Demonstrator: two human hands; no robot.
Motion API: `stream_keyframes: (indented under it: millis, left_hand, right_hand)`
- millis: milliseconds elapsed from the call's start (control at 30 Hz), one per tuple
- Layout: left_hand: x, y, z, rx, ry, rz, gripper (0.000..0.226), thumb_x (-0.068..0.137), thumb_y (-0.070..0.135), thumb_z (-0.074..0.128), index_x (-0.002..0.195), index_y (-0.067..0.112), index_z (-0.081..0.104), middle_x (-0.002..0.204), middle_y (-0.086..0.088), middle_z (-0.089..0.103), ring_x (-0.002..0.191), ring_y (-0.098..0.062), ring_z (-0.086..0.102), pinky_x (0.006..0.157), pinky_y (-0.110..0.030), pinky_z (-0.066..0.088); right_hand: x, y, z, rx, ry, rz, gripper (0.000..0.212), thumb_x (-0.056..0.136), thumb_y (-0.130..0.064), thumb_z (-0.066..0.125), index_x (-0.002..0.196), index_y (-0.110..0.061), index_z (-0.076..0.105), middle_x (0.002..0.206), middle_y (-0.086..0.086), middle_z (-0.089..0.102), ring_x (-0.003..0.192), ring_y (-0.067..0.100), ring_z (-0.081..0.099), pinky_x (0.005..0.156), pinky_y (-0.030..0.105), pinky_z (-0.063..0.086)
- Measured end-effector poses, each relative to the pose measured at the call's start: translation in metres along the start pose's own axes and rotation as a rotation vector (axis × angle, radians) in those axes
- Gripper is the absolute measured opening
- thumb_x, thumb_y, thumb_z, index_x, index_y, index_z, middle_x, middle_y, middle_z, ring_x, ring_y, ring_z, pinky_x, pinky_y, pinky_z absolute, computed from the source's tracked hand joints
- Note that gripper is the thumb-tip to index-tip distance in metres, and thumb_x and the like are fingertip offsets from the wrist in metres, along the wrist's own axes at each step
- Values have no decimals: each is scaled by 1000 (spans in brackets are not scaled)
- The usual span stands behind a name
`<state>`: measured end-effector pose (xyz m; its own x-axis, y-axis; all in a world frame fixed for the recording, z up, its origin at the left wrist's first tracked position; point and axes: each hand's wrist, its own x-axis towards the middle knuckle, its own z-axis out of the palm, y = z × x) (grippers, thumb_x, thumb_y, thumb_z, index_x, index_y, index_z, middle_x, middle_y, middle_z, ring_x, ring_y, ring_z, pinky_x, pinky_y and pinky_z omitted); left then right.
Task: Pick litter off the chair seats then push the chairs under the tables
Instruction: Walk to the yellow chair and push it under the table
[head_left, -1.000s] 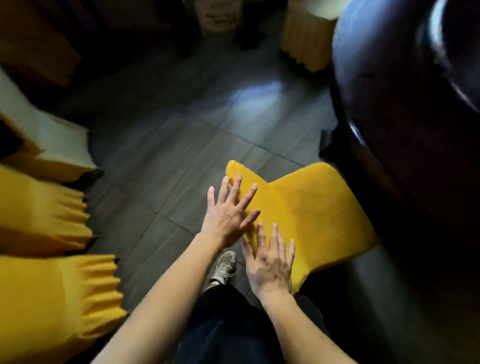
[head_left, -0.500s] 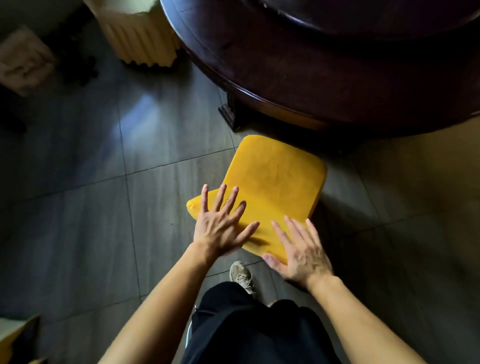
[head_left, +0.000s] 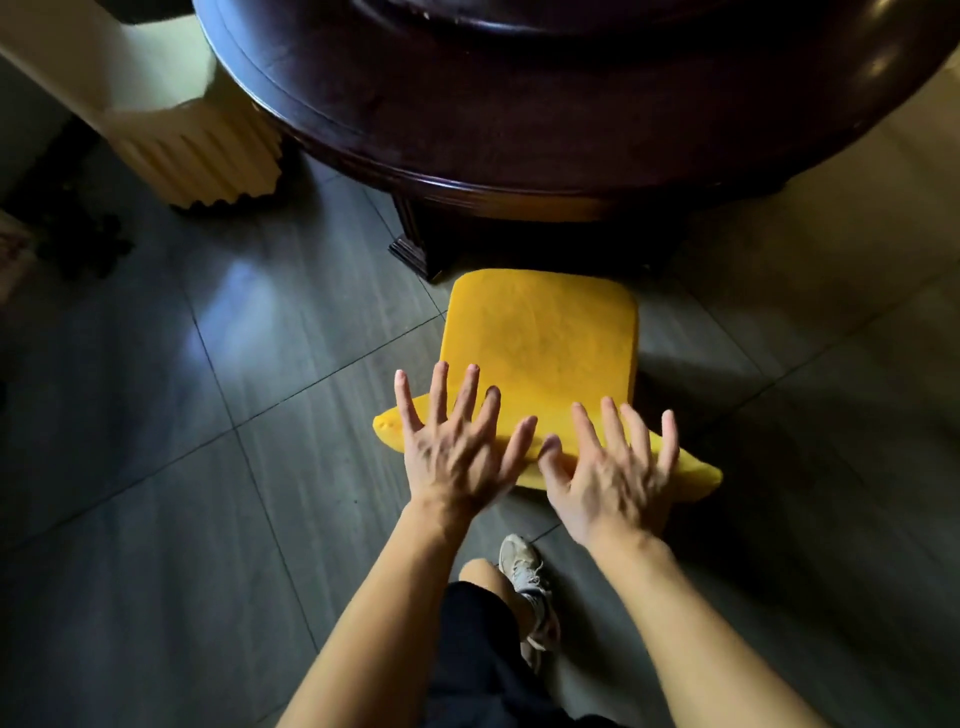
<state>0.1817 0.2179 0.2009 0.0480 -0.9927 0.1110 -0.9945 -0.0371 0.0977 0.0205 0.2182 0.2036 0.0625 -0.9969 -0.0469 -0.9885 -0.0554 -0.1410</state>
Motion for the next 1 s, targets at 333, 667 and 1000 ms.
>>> stream_keyframes:
  millis: [333, 667, 1000]
  left_hand:
    - [-3, 16, -3, -78, -67, -254, 63, 93, 76, 29, 106, 32, 72, 148, 1, 56, 152, -33, 28, 111, -78, 2]
    - [24, 9, -5, -46, -172, -189, 82, 91, 79, 2, 138, 40, 57, 162, 0, 39, 157, -33, 11, 108, -80, -2]
    - [98, 2, 6, -55, -148, -190, 83, 88, 83, 8, 139, 38, 56, 159, 2, 43, 157, -30, 12, 110, -79, -3]
  right_hand:
    - [14, 4, -3, -75, -17, 60, 72, 89, -66, 30, 132, -22, 68, 139, 13, 64, 135, 35, 50, 122, 64, 8]
    - [38, 1, 3, -3, 158, 47, 70, 85, -61, 39, 131, -18, 70, 137, 14, 66, 130, 35, 57, 121, 62, 16]
    - [111, -3, 12, 37, 282, 43, 68, 83, -58, 42, 127, -16, 72, 134, 14, 68, 127, 34, 59, 121, 62, 20]
